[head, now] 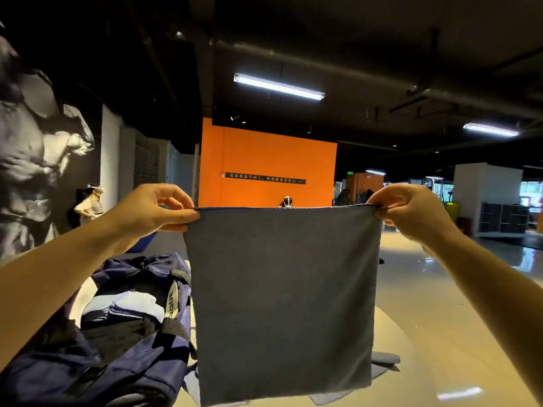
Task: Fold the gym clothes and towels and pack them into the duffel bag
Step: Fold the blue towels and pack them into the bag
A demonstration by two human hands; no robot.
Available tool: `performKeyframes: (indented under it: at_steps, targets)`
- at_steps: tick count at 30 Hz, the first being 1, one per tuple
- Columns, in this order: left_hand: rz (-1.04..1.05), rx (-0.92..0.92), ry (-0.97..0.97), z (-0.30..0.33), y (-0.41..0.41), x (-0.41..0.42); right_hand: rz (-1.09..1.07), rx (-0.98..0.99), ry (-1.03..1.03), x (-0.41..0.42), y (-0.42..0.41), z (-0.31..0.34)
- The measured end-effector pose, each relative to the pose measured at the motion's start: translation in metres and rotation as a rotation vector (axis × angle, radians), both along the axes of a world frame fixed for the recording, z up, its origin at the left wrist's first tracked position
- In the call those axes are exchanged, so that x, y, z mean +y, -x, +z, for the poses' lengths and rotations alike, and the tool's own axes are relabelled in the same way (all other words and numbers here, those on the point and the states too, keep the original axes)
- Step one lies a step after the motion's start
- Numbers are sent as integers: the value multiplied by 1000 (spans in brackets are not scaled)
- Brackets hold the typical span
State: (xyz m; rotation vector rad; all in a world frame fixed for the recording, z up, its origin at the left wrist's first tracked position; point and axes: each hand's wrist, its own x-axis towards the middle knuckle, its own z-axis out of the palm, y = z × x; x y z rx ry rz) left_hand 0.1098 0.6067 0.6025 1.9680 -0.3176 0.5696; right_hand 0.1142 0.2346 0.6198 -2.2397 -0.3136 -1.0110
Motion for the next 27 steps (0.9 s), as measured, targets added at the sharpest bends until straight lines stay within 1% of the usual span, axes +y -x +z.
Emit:
performKeyframes:
  at_steps: [4, 8, 11, 14, 17, 19, 21, 23, 27]
  targets:
    - [-29, -2, 10, -1, 17, -1, 29, 14, -83, -4, 16, 2]
    - [55, -112, -7, 6, 34, -6, 96, 50, -149, -8, 34, 8]
    - [50, -160, 30, 17, 46, -7, 107, 30, -165, -11, 50, 16]
    - [40, -166, 39, 24, 51, -9, 114, 25, -190, -14, 59, 21]
    - [26, -119, 42, 21, 43, -9, 121, 76, -203, -16, 56, 19]
    - [21, -76, 15, 8, 31, -7, 116, 114, -201, -16, 46, 9]
    - [44, -48, -62, -16, 11, -7, 68, 164, -182, -14, 26, -14]
    - [80, -31, -126, -50, -12, -9, 18, 270, -178, -13, -1, -51]
    - [128, 75, -169, -125, -50, -9, 11, 515, -298, -6, -42, -129]
